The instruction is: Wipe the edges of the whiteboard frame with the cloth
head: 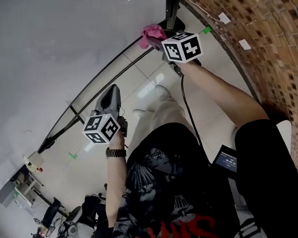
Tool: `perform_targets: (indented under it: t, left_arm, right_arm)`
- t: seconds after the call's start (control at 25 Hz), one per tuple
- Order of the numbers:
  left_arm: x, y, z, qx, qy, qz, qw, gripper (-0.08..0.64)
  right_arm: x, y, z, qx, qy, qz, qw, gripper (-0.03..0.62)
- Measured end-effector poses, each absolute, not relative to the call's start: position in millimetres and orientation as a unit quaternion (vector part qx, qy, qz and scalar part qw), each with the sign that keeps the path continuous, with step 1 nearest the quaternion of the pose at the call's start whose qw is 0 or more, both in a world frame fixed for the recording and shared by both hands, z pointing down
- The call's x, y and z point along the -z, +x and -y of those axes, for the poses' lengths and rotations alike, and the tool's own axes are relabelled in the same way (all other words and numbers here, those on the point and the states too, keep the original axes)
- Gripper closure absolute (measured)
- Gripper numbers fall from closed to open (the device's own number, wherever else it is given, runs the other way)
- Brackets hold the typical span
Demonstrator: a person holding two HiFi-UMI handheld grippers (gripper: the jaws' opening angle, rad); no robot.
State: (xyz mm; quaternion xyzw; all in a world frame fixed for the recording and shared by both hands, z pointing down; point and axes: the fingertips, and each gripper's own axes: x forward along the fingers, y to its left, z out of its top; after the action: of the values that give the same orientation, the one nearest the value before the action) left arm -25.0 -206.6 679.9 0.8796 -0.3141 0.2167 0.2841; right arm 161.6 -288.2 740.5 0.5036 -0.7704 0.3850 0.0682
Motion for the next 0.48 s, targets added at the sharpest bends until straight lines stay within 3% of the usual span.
perform_targets:
  t: [0.48]
  left_arm:
    - [-685, -21, 200, -0.216, 0.883, 0.304, 0.286, 0.558]
  right_arm:
    - [-728, 219, 288, -0.374, 0.535, 0.755, 0.060, 0.443]
